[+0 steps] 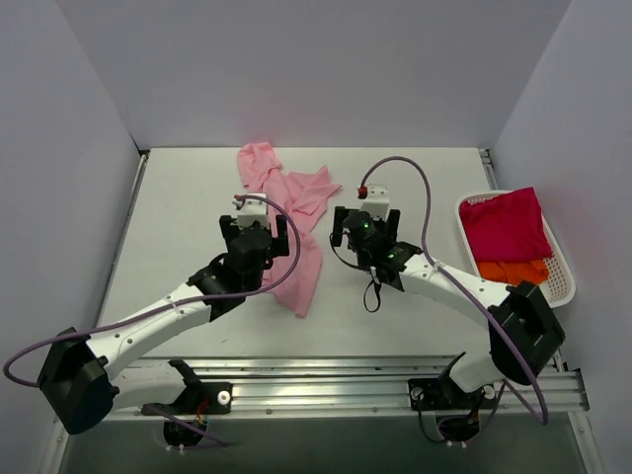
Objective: Fold and stack the t-shirts
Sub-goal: Flatten the tshirt out
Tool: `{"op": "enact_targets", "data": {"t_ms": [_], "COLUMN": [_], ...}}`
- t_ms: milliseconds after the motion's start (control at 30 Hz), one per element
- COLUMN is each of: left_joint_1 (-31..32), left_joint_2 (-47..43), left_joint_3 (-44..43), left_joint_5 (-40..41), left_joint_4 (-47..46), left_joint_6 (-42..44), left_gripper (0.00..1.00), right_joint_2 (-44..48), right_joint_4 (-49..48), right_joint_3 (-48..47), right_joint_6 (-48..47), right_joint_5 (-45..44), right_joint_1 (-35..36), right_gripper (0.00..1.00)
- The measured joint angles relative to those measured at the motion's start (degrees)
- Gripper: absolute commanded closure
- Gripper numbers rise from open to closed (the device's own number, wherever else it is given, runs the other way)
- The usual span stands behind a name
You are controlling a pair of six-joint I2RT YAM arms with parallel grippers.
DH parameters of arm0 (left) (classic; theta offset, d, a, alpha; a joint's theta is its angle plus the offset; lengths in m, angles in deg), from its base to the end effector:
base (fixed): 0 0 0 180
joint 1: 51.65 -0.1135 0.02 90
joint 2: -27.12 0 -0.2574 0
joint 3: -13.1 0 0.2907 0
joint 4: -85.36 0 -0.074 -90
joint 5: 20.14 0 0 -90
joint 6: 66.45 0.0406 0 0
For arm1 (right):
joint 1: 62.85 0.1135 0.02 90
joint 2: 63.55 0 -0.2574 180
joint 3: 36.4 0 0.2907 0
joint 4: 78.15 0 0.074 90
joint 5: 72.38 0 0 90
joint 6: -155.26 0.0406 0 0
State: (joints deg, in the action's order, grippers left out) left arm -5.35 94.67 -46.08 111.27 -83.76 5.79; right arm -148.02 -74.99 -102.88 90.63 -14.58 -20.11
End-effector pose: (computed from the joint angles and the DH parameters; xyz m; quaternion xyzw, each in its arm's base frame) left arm 0.2322 -0.2041 0.2746 -0.0104 0.7896 -0.0428 0.6120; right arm 0.2884 0.2371 0.2408 0.0353 0.8071 0.1146 0.5781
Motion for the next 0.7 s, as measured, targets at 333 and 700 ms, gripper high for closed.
{"op": "enact_targets", "data": {"t_ms": [333,700], "left_joint_1": [-4.3,-9.9], "left_joint_2": [0.5,-6.3], "left_joint_3": [-0.9,-0.2], "left_joint_5": [4.1,0.1], "left_joint_4": [4.8,13.1], "left_joint_6": [-1.9,-14.6], "left_gripper": [0.06,0.06], "right_joint_2": [16.8,19.8], "right_joint_4": [-4.6,-5.6], "right_joint_3": [10.3,13.2], "right_joint_6": [2.4,5.0], "right_joint_5": [1.7,7.1], "right_joint_1": [-7.1,-14.4], "right_gripper": [0.0,0.0]}}
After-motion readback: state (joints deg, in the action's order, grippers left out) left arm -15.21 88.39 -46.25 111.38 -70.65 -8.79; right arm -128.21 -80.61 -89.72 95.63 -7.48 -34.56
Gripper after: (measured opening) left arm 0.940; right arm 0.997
